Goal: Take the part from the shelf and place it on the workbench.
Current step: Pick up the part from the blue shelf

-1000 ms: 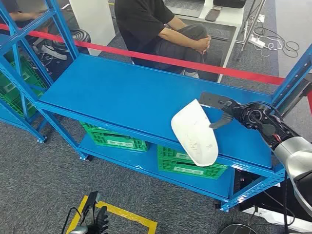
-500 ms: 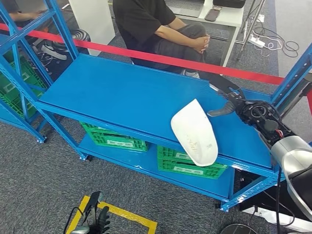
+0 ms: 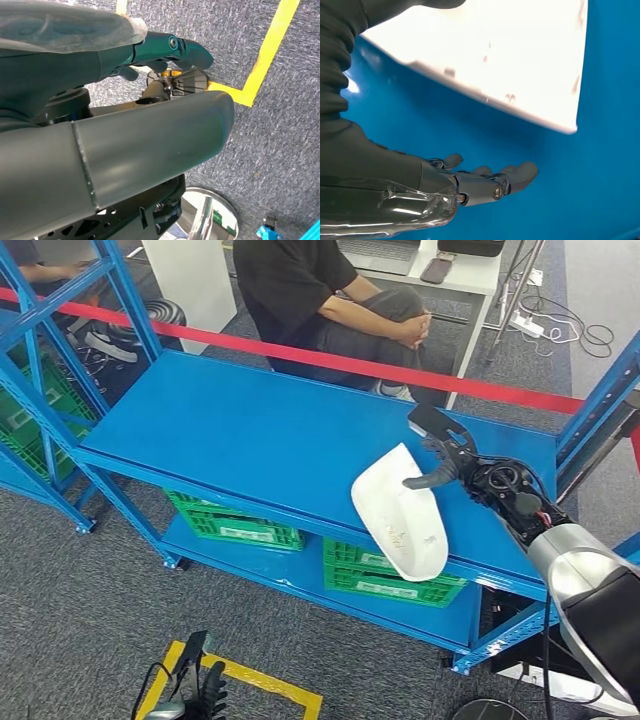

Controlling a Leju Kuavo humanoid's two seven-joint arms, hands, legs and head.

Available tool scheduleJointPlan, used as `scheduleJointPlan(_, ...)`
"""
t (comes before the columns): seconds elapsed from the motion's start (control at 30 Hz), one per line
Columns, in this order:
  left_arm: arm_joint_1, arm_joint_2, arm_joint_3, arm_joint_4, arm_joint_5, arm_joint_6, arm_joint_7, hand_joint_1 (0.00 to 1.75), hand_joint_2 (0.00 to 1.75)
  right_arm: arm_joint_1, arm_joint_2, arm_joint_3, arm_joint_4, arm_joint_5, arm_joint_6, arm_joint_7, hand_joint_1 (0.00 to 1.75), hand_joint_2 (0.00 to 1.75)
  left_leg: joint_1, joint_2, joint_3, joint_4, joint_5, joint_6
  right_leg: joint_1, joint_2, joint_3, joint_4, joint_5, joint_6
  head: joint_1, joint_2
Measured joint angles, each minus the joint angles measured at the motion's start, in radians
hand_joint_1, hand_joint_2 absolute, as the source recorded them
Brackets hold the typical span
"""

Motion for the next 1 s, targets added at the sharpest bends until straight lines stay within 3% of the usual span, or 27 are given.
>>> scheduleJointPlan(0.7, 0.0, 0.0, -0.002, 0.0, 0.001, 0.0, 0.0, 0.0, 0.0, 0.007, 0.022, 0.0, 0.016, -0.02, 0.019, -0.009, 0.0, 1.75, 0.0, 0.0, 0.0, 0.0, 0.0, 0.0, 0.0, 0.0, 0.0, 0.0, 0.0, 0.0, 0.0, 0.0)
scheduleJointPlan(1.0, 0.0, 0.0, -0.01, 0.0, 0.004, 0.0, 0.001, 0.0, 0.0, 0.022, 0.073, 0.004, 0.055, -0.037, 0.031, -0.02, 0.0, 1.75, 0.0, 0.0, 0.0, 0.0, 0.0, 0.0, 0.0, 0.0, 0.0, 0.0, 0.0, 0.0, 0.0, 0.0)
